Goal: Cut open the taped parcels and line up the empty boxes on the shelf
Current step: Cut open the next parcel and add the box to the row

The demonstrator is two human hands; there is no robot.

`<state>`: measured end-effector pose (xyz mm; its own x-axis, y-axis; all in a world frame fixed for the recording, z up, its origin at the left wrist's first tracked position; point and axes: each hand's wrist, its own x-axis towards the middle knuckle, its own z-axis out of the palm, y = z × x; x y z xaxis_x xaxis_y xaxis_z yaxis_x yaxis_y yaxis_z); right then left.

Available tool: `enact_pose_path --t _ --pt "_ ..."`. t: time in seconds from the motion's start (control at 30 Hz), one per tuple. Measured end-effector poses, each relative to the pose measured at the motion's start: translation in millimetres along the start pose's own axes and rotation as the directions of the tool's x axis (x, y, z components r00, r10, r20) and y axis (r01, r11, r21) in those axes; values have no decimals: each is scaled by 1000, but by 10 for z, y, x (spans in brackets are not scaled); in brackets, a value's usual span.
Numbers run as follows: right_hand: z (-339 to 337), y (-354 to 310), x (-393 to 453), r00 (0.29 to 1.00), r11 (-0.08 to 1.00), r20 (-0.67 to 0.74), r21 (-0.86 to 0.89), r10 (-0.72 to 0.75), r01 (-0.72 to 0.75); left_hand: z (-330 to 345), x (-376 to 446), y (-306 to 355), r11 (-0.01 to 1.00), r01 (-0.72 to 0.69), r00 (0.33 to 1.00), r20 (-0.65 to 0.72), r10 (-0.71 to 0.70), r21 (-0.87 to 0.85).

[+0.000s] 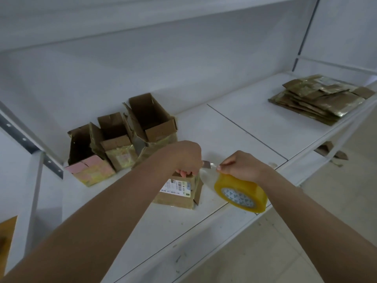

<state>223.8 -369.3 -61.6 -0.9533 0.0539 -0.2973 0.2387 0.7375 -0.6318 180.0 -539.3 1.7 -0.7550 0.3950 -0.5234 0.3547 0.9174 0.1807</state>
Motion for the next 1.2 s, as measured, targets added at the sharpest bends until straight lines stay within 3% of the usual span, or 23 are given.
enact_pose_path --t 0.13,0.23,0.33,0.4,0.47,0.57,0.67,0.9,1.0,1.1,1.2 --pt "66 -11 -29 999 1000 -52 13 -13 13 73 3 187 942 54 990 -141 -7 331" --pt "91 -44 -53 997 997 -71 77 7 -1 132 28 233 905 87 986 -165 -19 417" --pt "82 -17 -81 998 979 -56 200 37 -25 160 42 55 961 32 972 -234 34 275" --pt "87 26 -98 997 966 -46 254 58 -44 136 5 -131 999 -39 974 -223 43 19" --pt "129 40 -100 997 957 -46 285 69 -54 179 -12 -262 972 -55 954 -299 -17 -228" --pt "200 16 -85 997 949 -27 309 76 -65 405 49 -216 983 56 853 -503 -140 -178" --pt "220 77 -69 993 945 17 306 113 -113 562 54 -71 978 162 768 -605 -209 -132" --pt "77 275 -116 980 944 -91 300 174 -140 586 52 1 981 157 751 -632 -192 -111" --pt "-16 166 -161 974 935 -184 351 131 -59 566 33 -114 996 47 774 -627 -88 -82" --pt "-88 81 -220 974 940 -217 339 61 17 545 -117 -402 973 -231 801 -568 189 -1" --pt "-121 -37 -262 986 928 -165 368 14 49 561 -350 -715 893 -445 790 -442 425 62"
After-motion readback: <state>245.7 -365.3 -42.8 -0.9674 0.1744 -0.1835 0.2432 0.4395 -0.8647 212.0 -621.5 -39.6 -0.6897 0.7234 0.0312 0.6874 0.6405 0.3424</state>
